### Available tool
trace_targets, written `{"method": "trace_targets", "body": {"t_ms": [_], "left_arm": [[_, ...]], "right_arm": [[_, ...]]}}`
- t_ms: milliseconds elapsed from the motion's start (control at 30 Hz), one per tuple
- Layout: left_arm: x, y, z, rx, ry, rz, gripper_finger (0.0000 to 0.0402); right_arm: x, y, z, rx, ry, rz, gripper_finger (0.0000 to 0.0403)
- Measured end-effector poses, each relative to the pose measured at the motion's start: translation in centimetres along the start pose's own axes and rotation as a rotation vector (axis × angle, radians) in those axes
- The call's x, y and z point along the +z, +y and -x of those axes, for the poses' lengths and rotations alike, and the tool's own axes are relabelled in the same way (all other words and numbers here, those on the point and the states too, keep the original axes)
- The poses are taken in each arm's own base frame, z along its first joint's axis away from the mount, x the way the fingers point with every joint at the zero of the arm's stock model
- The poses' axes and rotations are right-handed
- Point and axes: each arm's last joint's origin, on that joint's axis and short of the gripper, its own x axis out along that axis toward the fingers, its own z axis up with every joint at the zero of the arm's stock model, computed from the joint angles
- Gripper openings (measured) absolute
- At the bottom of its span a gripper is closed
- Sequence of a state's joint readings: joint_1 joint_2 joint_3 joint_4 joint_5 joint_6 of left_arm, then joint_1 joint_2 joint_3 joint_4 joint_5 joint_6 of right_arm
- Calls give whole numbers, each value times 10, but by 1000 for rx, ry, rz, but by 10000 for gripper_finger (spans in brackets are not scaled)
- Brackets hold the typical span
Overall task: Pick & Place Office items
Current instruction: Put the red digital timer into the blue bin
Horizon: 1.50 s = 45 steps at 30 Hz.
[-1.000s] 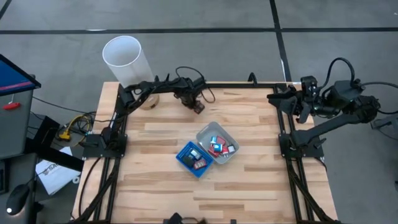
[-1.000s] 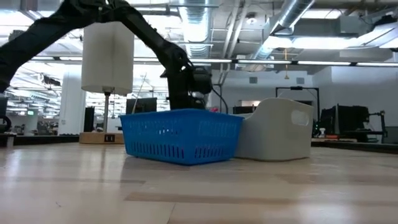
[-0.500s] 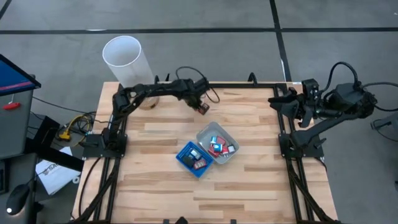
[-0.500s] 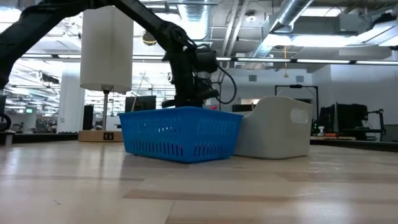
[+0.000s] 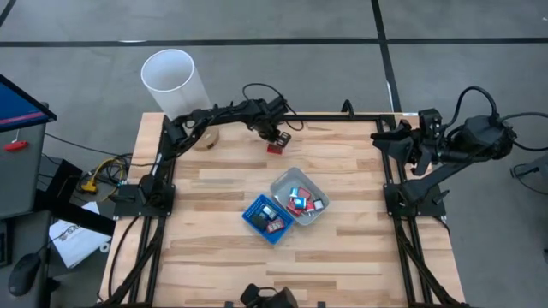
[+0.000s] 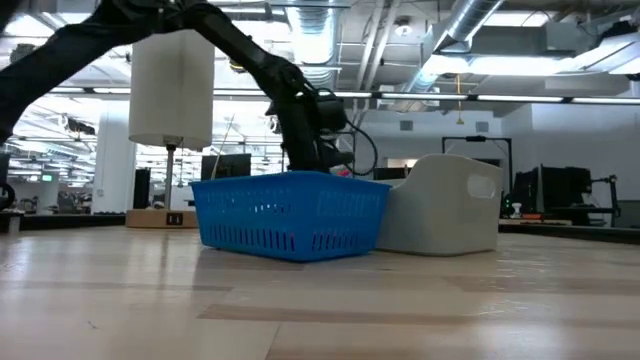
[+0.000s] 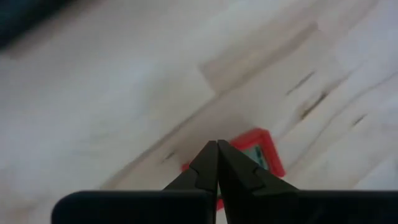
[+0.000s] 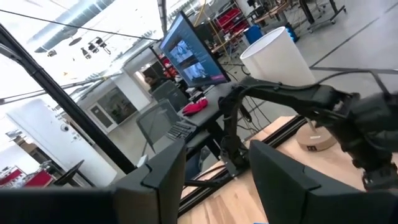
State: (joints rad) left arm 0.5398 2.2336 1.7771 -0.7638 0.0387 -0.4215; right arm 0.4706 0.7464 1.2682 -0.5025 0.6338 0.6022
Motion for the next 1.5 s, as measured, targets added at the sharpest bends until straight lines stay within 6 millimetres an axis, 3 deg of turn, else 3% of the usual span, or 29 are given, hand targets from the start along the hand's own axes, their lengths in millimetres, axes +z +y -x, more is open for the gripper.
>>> {"method": "trace_targets", "body": {"t_ms": [133,400,633,800,967,1100,1233,1400,1500], "left_arm": [[5,-10,-14,3,56,-42,0],[5,-19,-16,98,143,-149,0],[-12,-21,-12,146,292,-249,0],[-35,-39,-12,176,382,-334,0],[-56,-60,-1,180,382,-382,0],[-53,-72,23,135,233,-373,0],[-32,-62,33,73,122,-302,0],[-25,-33,14,94,220,-226,0],[-26,-32,6,96,242,-237,0]], "right_arm": [[1,1,0,6,-9,-5,171],[1,1,0,3,-10,-4,171],[-2,3,-4,6,2,23,171],[-6,8,-6,35,32,32,171],[-11,14,-5,69,56,32,171],[-13,20,-4,80,41,40,171],[-12,27,-1,88,5,62,171],[-11,31,2,69,-33,72,171],[-11,32,4,63,-36,68,171]]}}
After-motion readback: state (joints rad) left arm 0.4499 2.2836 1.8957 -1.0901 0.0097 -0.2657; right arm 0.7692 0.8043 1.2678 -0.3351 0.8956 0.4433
